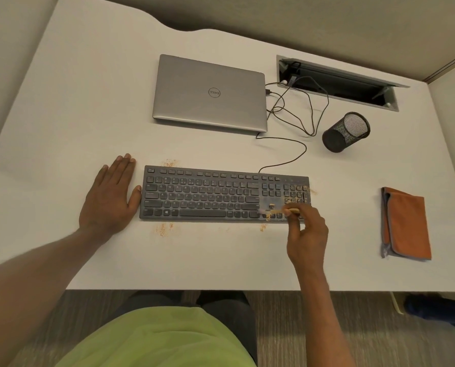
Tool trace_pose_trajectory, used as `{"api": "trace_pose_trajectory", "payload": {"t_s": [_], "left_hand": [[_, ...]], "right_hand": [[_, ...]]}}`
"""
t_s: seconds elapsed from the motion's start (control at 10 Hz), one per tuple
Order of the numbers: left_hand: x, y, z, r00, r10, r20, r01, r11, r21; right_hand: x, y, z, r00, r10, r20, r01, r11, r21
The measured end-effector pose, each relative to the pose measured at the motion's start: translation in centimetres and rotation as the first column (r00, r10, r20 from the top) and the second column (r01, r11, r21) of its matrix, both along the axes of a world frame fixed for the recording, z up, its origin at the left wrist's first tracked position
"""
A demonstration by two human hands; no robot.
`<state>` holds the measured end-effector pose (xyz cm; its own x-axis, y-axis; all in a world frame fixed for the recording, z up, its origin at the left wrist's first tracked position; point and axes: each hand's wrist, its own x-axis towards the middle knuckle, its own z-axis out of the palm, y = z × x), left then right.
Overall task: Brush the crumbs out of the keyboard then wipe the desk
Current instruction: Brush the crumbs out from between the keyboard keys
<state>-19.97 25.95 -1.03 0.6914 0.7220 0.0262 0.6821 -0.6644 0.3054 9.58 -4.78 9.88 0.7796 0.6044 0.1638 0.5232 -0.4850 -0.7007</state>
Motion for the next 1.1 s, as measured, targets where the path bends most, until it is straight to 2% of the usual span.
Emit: {"api": "trace_pose_trajectory", "payload": {"t_s": [0.1,0.3,0.4,0.7,0.9,1.1], "left_hand": [[0.0,0.0,0.0,1.0,0.003,-0.001,-0.003,1.0,0.003],[0.0,0.0,-0.1,1.0,-0.001,-0.005,0.001,1.0,0.008],[0.0,0.0,-0.1,1.0,-0.003,-0.003,0.004,1.0,0.005],[0.0,0.1,-0.2,1.0,0.001,-0.004,-0.001,1.0,0.007],[0.0,0.1,-0.1,1.0,0.001,-0.006,-0.001,1.0,0.005],[0.0,0.0,-0.1,1.0,0.007,-0.007,-0.007,1.0,-0.003]], "right_hand": [[0.8,-0.7,-0.6,0.997,-0.066,0.031,0.067,0.997,-0.039],[0.1,-0.2,0.2,0.971,-0.232,-0.061,0.237,0.966,0.1],[-0.7,-0.3,-0.4,0.962,-0.262,-0.076,0.269,0.957,0.109],[-3.4,-2.6,-0.8,0.953,-0.296,-0.07,0.302,0.948,0.1],[-3.1,-1.0,-0.1,0.941,-0.326,-0.094,0.339,0.923,0.183],[-3.7,-1.6,-1.6,0.939,-0.333,-0.087,0.342,0.93,0.133]]}}
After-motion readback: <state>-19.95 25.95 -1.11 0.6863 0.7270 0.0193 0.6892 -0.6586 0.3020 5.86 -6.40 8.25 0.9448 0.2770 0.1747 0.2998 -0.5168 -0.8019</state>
